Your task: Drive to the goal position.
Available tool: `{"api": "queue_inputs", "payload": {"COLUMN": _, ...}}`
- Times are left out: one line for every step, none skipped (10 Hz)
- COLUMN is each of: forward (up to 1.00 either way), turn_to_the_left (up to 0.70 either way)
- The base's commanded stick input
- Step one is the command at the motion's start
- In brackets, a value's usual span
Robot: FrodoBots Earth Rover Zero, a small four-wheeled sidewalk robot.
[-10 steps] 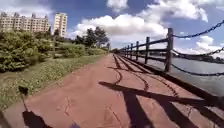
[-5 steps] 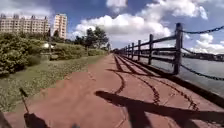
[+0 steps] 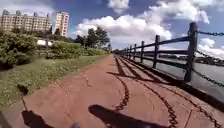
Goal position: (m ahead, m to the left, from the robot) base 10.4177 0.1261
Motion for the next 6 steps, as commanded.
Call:
{"api": "queue_inputs", "payload": {"forward": 0.85, "turn_to_the_left": 0.0}}
{"api": "queue_inputs", "payload": {"forward": 0.85, "turn_to_the_left": 0.0}}
{"api": "queue_inputs", "payload": {"forward": 0.85, "turn_to_the_left": 0.0}}
{"api": "queue_inputs", "payload": {"forward": 0.85, "turn_to_the_left": 0.0}}
{"api": "queue_inputs", "payload": {"forward": 0.85, "turn_to_the_left": 0.0}}
{"api": "queue_inputs", "payload": {"forward": 0.85, "turn_to_the_left": 0.0}}
